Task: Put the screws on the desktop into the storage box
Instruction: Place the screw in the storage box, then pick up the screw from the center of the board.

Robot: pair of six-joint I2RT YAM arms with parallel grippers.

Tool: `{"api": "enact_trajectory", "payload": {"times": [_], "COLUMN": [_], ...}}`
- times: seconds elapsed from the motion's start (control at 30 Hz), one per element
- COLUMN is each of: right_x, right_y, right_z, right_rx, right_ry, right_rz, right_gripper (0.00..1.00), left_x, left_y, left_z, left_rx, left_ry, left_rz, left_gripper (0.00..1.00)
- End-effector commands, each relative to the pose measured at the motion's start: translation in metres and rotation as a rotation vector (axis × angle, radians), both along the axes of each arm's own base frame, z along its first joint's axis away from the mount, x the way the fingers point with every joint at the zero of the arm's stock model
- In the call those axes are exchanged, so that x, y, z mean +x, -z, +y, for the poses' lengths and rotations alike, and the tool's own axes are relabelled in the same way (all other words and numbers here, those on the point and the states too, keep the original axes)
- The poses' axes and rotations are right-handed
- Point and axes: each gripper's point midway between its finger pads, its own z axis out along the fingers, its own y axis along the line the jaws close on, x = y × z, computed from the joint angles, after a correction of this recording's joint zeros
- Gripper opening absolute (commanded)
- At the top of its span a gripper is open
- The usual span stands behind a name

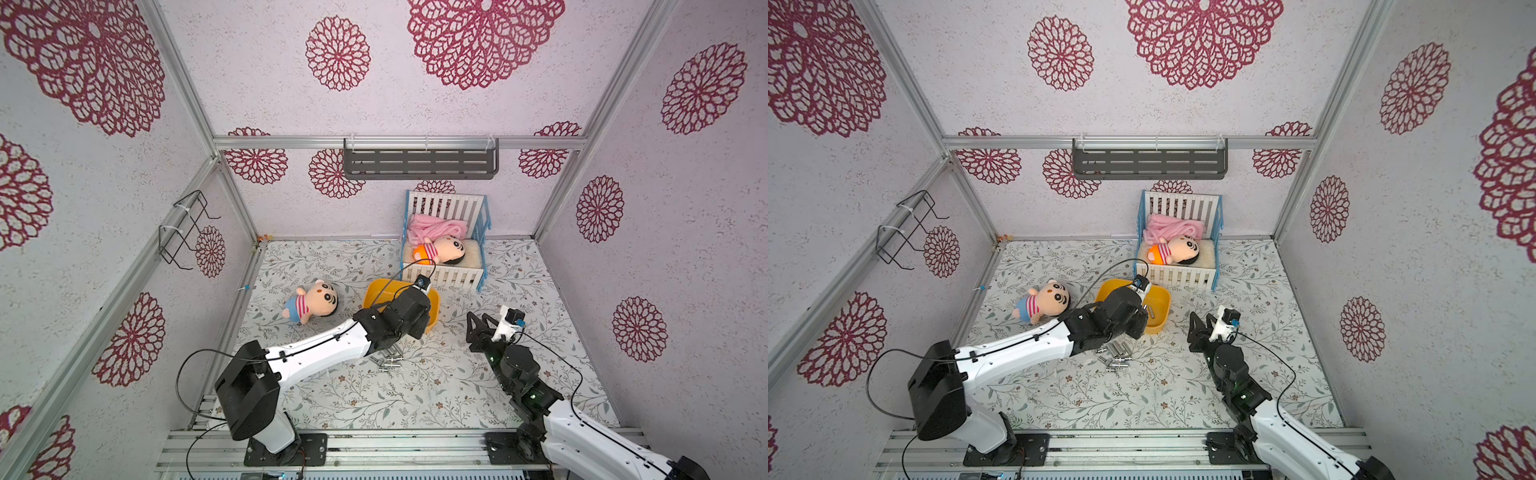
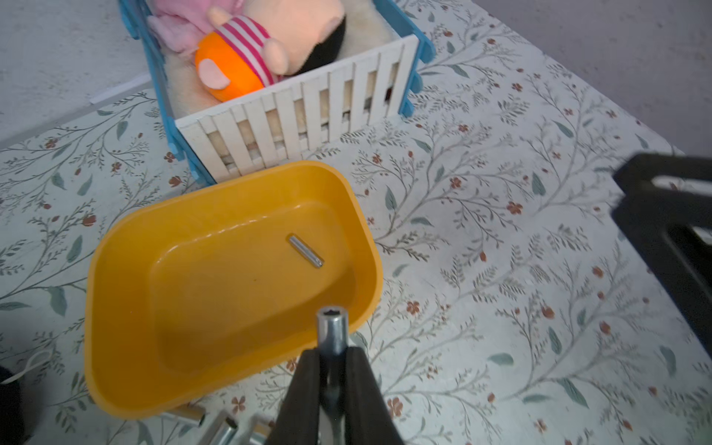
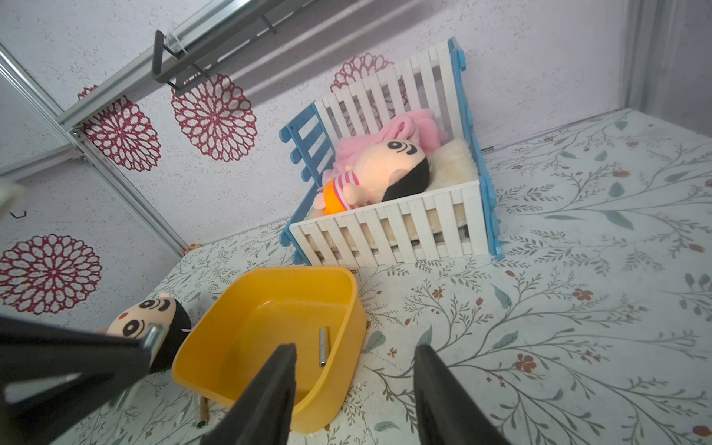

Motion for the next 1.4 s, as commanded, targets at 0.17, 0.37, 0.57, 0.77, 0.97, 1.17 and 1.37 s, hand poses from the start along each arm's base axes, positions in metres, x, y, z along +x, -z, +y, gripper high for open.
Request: {"api": "enact_trajectory", "payload": {"times": [0.17,0.37,0.57,0.77,0.97,1.17,1.37], "right_x": [0.006,0.009,0.013,0.015,0.017,0.019,0.020], "right_y": [-0.016,-0.014,-0.011,-0.007,-0.006,-0.003,-0.001], "right_z": [0.007,0.011,0.017,0.021,0.025,0.027,0.029], "right_rx": [0.042,0.032,0.020,0.005,0.001,-0.008,-0.011], "right_ry": [-0.015,-0.029,-0.047,-0.059,-0.074,-0.079,-0.085], "right_rz": [-0.028,-0.019,-0.002,0.016,0.023,0.035,0.045], "right_gripper": [0.54,0.54,0.54,0.54,0.55,0.55,0.55], "left_x": [0.048,0.065,0.071,0.054,0.020,-0.027,-0.066], "left_y": [0.052,0.063,0.048,0.025,0.026,0.052,0.078], "left_z": [-0.005,0.005,0.018,0.032,0.077,0.117,0.136], "left_rx": [0.027,0.020,0.013,-0.026,-0.013,-0.023,-0.021], "left_ry": [-0.081,-0.102,-0.132,-0.137,-0.222,-0.262,-0.264], "left_rz": [0.118,0.151,0.130,0.116,0.117,0.182,0.213], "left_gripper": [0.00,0.19,0.40,0.46,0.46,0.46,0.46]}}
